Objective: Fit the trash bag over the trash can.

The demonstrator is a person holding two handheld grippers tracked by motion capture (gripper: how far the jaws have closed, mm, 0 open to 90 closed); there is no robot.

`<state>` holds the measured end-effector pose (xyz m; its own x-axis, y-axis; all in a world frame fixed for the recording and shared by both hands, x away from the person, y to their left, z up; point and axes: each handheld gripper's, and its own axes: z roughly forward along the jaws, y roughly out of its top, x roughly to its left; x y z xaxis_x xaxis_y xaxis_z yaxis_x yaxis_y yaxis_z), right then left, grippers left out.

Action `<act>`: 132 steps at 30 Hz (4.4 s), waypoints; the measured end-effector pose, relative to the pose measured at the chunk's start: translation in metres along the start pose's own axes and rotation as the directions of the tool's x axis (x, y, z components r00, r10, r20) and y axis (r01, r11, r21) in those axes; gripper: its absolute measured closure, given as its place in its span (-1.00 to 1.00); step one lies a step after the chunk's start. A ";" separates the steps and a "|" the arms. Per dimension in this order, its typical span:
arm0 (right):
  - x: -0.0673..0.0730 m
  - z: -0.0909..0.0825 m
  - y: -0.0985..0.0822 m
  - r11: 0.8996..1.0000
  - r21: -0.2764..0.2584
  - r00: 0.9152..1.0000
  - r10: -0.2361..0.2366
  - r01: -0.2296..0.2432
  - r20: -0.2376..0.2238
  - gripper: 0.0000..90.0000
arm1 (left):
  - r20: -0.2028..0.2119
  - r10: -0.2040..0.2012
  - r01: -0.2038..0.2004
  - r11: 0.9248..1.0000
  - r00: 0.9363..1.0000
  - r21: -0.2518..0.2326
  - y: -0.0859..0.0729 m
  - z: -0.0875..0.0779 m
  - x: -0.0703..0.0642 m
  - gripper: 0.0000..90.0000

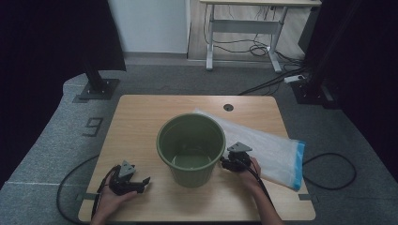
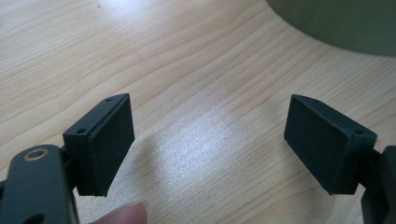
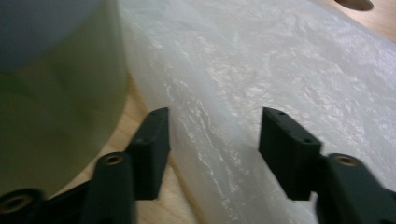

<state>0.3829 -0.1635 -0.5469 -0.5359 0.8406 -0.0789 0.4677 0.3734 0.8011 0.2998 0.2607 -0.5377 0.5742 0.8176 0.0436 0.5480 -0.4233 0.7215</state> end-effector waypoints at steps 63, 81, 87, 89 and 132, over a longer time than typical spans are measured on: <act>-0.016 0.002 0.000 0.992 0.030 0.991 0.121 -0.123 0.051 0.96 | -0.032 -0.057 0.057 0.998 0.998 -0.004 -0.008 -0.005 0.010 -0.64; -0.048 -0.091 0.035 0.905 -0.276 0.942 0.337 -0.324 -0.002 0.97 | -0.049 -0.057 0.057 0.998 0.997 0.009 -0.009 -0.003 0.009 -0.64; -0.050 -0.116 0.050 0.876 -0.348 0.937 0.348 -0.333 -0.019 0.97 | -0.049 -0.057 0.057 0.998 0.997 0.010 -0.009 -0.003 0.008 -0.64; -0.050 -0.124 0.056 0.867 -0.375 0.937 0.348 -0.330 -0.019 0.97 | -0.049 -0.057 0.057 0.998 0.997 0.010 -0.009 -0.003 0.009 -0.64; -0.043 -0.166 0.124 0.773 -0.571 0.943 0.334 -0.278 -0.007 0.98 | -0.042 -0.068 0.068 0.998 0.997 0.003 -0.010 -0.004 0.011 -0.64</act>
<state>0.3469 -0.2182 -0.3462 -0.3542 0.9141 0.1972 0.1094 -0.1689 0.9795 0.2984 0.2756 -0.5419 0.5094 0.8602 0.0232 0.5879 -0.3676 0.7206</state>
